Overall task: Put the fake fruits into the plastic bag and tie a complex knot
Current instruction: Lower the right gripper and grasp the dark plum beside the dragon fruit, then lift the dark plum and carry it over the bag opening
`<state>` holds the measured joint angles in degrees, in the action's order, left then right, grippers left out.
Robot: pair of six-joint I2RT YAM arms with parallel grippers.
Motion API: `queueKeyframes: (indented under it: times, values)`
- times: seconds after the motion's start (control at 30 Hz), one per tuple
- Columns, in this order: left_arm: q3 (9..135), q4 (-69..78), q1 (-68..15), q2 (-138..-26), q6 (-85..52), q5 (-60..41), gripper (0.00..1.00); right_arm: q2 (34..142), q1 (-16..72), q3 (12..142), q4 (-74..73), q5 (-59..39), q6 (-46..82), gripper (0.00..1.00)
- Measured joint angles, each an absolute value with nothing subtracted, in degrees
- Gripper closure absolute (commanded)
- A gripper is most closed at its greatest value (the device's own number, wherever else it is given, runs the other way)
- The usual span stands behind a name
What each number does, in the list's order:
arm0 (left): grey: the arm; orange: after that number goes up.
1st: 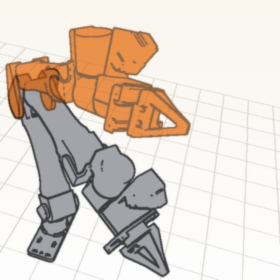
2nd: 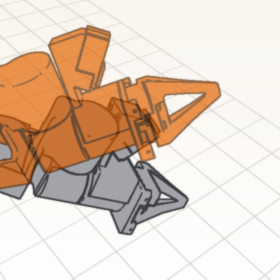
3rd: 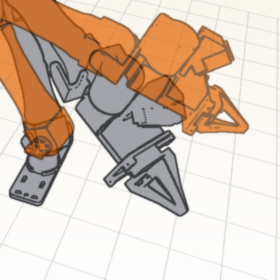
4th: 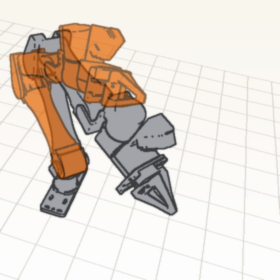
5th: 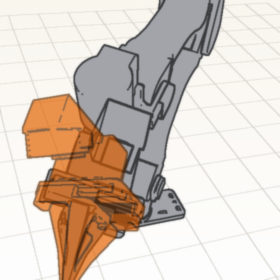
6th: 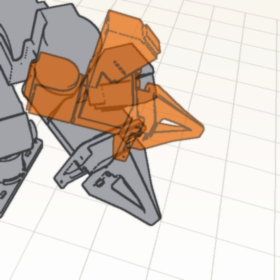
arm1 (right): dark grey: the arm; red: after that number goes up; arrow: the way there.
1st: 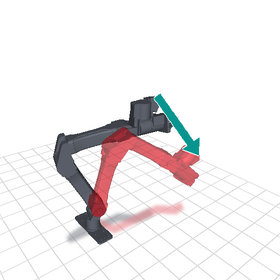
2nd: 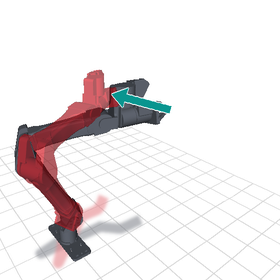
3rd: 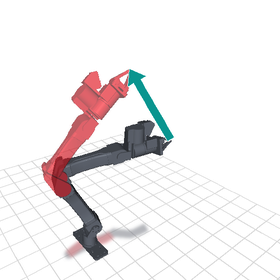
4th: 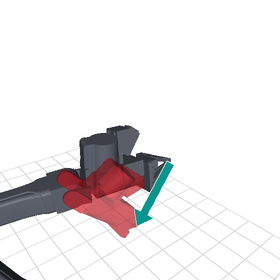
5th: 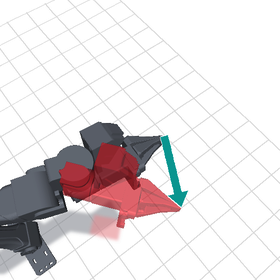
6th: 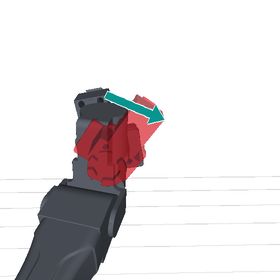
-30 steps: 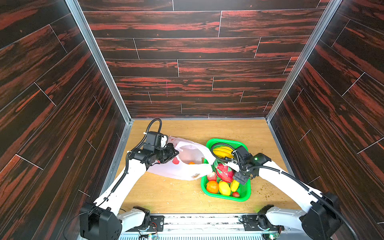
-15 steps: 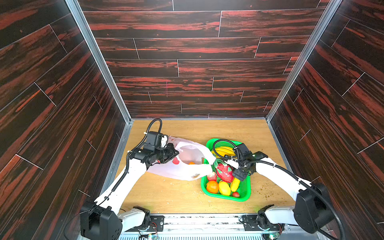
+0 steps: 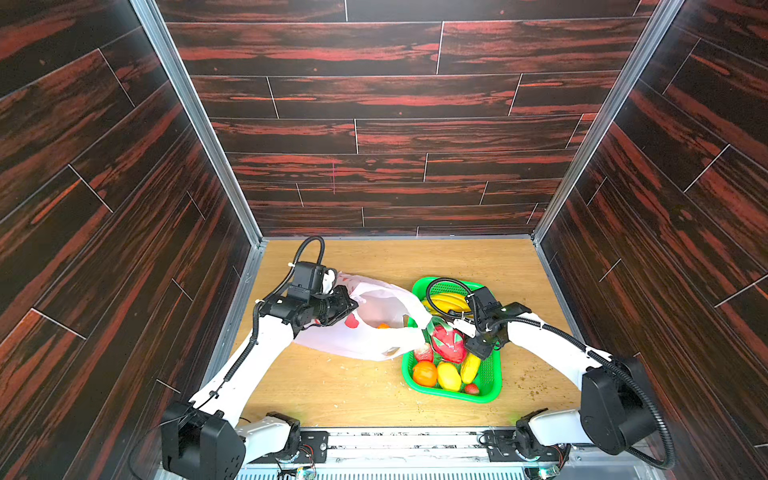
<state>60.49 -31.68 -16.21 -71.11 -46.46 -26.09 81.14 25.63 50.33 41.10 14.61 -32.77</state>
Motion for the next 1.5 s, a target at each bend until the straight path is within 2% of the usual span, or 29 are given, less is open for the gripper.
queueKeyframes:
  times: [0.17, 0.27, 0.53, 0.97, 1.5]
  values:
    - [60.5, -31.7, -16.2, -71.2, -46.5, -26.1, 1.00, 81.1, 25.5, 50.5, 41.2, 14.7, -31.8, 0.52]
    - [60.6, -31.7, -16.2, -71.2, -46.3, -26.1, 1.00, 81.1, 25.4, 50.7, 41.3, 14.9, -31.4, 0.55]
    - [60.6, -31.7, -16.2, -71.2, -46.3, -26.1, 1.00, 80.1, 25.4, 51.3, 42.3, 15.2, -30.2, 0.57]
    - [61.2, -31.7, -16.2, -72.3, -46.3, -26.1, 1.00, 69.2, 25.3, 55.5, 45.3, 13.6, -26.9, 0.57]
    - [61.5, -31.6, -16.2, -73.0, -46.3, -26.4, 1.00, 57.2, 27.7, 62.5, 43.2, -1.6, -16.9, 0.59]
